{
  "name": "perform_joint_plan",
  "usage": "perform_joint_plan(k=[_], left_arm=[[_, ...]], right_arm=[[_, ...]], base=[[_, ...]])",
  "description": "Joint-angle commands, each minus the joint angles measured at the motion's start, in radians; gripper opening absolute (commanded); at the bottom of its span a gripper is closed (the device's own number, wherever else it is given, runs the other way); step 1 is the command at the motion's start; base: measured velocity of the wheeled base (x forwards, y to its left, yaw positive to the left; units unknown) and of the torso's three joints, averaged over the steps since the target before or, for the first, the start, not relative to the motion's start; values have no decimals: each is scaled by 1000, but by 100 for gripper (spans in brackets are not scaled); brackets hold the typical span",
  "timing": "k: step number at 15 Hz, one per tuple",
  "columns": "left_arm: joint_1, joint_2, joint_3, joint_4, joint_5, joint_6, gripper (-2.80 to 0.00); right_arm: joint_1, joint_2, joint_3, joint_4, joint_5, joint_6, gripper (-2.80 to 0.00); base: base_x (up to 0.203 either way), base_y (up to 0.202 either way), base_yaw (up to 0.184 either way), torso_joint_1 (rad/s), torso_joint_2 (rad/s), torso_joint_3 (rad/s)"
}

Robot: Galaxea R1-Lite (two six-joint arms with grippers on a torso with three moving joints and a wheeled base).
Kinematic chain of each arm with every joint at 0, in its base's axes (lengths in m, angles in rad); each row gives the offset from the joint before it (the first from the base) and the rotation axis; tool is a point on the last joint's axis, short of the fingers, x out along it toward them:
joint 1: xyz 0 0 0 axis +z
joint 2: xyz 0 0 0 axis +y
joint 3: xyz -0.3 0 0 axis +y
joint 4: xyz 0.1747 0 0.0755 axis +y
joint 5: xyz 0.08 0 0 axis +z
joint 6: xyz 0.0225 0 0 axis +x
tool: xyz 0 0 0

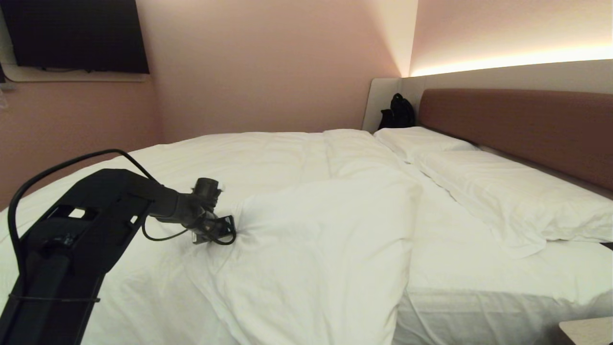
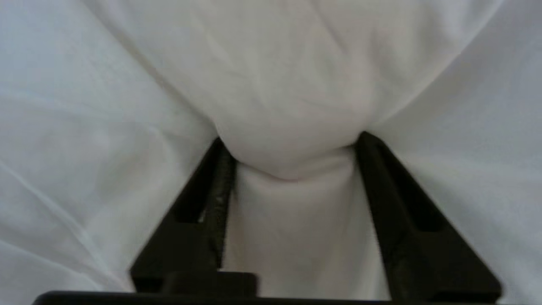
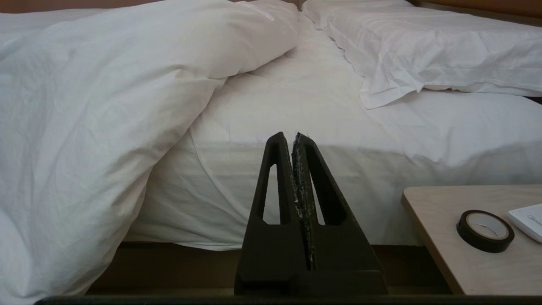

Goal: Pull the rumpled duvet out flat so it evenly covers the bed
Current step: Flatten the corners of the folded blanket

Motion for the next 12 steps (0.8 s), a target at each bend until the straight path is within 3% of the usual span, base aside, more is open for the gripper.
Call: perform_joint_plan(k=[1, 8, 12], left_arm=[[-3, 0, 3, 2, 1, -2, -280], [-54, -53, 41, 3, -4, -18, -280], [-129, -179, 106, 3, -14, -56, -280]], right_arm=[[0, 1, 0, 0, 1, -1, -280], [0, 1, 0, 0, 1, -1, -280], [0, 1, 0, 0, 1, -1, -280]], base=[[0, 0, 0, 0, 0, 0], [0, 0, 0, 0, 0, 0], [0, 0, 0, 0, 0, 0]])
